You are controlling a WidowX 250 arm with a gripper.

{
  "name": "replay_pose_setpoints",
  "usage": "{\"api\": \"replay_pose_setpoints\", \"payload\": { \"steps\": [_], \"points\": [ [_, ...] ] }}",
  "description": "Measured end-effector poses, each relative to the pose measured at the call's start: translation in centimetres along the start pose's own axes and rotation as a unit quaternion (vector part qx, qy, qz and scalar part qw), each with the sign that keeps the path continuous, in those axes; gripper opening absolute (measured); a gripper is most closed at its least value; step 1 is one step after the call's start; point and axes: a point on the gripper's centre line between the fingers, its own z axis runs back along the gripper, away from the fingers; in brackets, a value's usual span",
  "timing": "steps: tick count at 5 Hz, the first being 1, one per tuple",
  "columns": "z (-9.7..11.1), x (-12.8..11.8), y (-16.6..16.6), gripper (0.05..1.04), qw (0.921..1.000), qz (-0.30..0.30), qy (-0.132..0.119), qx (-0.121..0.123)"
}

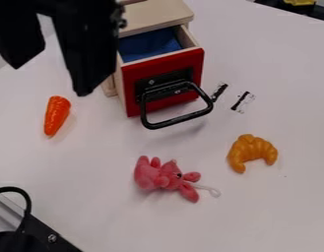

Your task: Close the drawer

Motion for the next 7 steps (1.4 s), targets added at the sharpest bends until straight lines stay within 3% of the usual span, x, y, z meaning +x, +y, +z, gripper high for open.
{"api": "replay_pose_setpoints", "payload": {
  "steps": [1,2,3,5,6,7],
  "points": [
    [-0.3,-0.1,0.0,0.999,1.0000,0.004,0.006,-0.001],
    [-1.3,0.9,0.2,0.999,0.9946,0.100,0.021,-0.016],
    [-2.4,2.3,0.1,0.999,0.9809,0.193,0.012,-0.015],
    [-6.1,6.4,-0.3,0.999,0.9418,0.336,-0.003,-0.018],
    [-7.4,8.4,0.2,0.999,0.9145,0.403,-0.036,-0.012],
    [-9.3,10.3,0.1,0.999,0.8983,0.437,-0.046,-0.016]
  ]
}}
